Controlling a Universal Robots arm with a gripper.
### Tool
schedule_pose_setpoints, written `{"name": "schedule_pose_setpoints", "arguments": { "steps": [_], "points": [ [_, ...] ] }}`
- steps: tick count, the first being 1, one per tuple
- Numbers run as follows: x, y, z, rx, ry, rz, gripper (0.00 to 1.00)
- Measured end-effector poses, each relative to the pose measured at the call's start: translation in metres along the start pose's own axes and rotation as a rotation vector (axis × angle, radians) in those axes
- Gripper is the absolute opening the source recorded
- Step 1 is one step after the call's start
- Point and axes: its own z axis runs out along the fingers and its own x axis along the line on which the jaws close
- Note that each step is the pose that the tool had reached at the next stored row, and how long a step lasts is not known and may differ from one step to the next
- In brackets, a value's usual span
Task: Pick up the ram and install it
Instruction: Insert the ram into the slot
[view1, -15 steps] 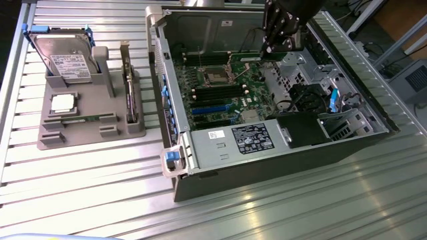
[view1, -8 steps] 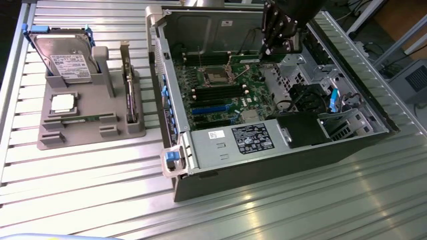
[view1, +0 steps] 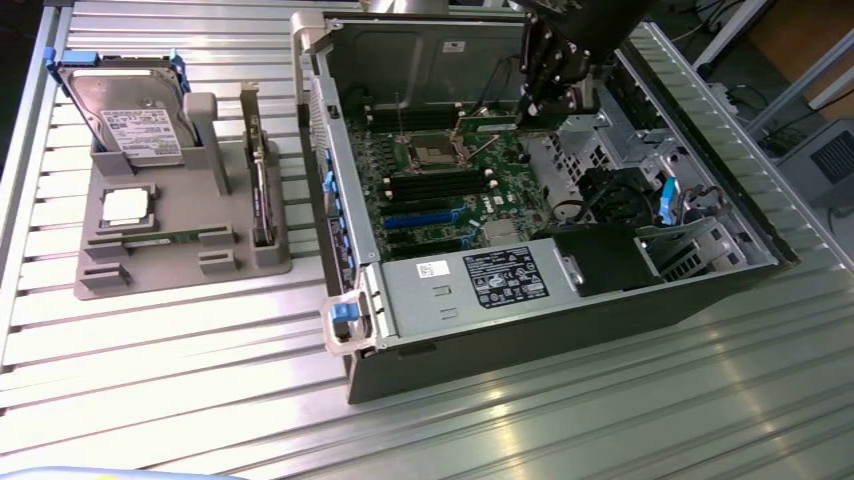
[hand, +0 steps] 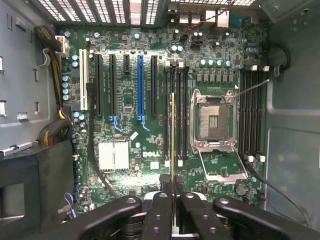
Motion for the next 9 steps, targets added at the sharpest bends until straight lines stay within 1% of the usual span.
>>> {"name": "schedule_pose_setpoints", "arguments": {
  "steps": [9],
  "points": [
    [0.0009,0.0006,0.0084,0.0,0.0,0.0,0.12]
  ]
}}
